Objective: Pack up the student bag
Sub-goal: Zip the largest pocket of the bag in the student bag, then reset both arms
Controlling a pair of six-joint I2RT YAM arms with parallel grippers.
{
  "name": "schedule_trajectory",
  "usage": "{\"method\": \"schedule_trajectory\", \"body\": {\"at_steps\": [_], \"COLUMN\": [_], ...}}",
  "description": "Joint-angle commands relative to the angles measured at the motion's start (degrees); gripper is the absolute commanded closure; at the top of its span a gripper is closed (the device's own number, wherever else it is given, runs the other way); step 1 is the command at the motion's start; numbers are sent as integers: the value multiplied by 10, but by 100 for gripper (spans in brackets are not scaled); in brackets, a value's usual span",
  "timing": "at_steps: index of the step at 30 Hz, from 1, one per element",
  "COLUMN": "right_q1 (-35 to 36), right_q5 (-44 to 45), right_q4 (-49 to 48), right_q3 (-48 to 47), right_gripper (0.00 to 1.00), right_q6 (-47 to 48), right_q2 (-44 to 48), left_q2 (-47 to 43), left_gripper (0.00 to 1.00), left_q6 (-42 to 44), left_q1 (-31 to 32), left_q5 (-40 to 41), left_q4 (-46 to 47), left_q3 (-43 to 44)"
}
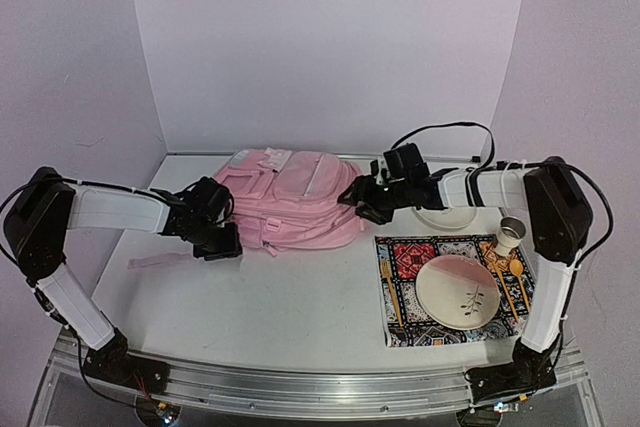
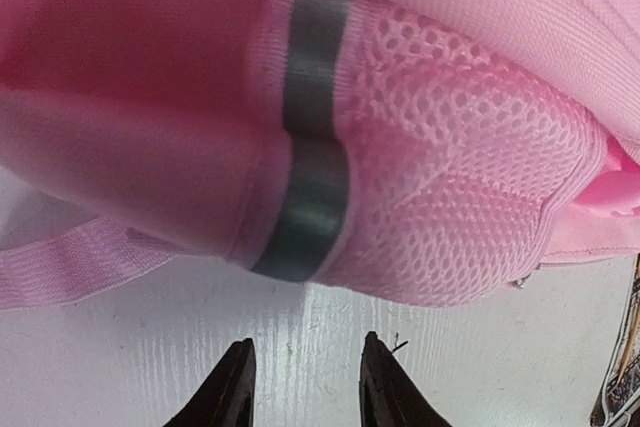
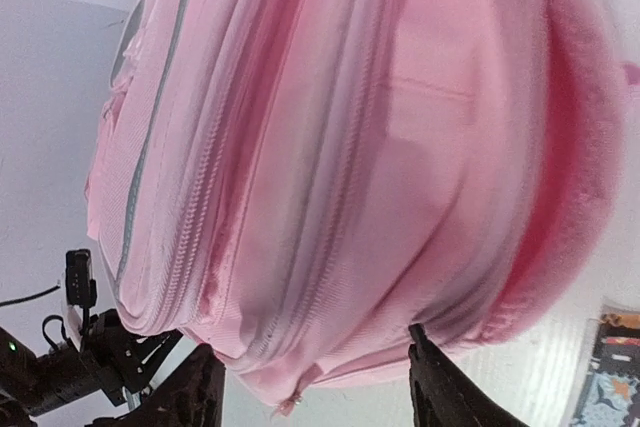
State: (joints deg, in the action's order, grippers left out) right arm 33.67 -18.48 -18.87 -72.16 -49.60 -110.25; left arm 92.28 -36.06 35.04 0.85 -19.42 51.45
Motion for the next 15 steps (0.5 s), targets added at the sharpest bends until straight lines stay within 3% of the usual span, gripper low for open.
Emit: {"method": "schedule_trajectory", "body": {"at_steps": [1,11,15], "right_q1": [-22,-88,-103], "right_q5": [46,185,290], "right_q4": [35,169,221], "right_q3": [28,69,90], "right_gripper": [29,12,6], "right_q6": [75,192,230], "right_q2": [101,286,381], "left_q2": [-54,-196,-270], "left_gripper": [57,5,0], "left_q6": [-12,11,34], "left_q1": [-15,-123,-163], "left_q5": [17,-5,15], "left_q4": [24,3,-35], "left_q3": [-7,-6,2]}}
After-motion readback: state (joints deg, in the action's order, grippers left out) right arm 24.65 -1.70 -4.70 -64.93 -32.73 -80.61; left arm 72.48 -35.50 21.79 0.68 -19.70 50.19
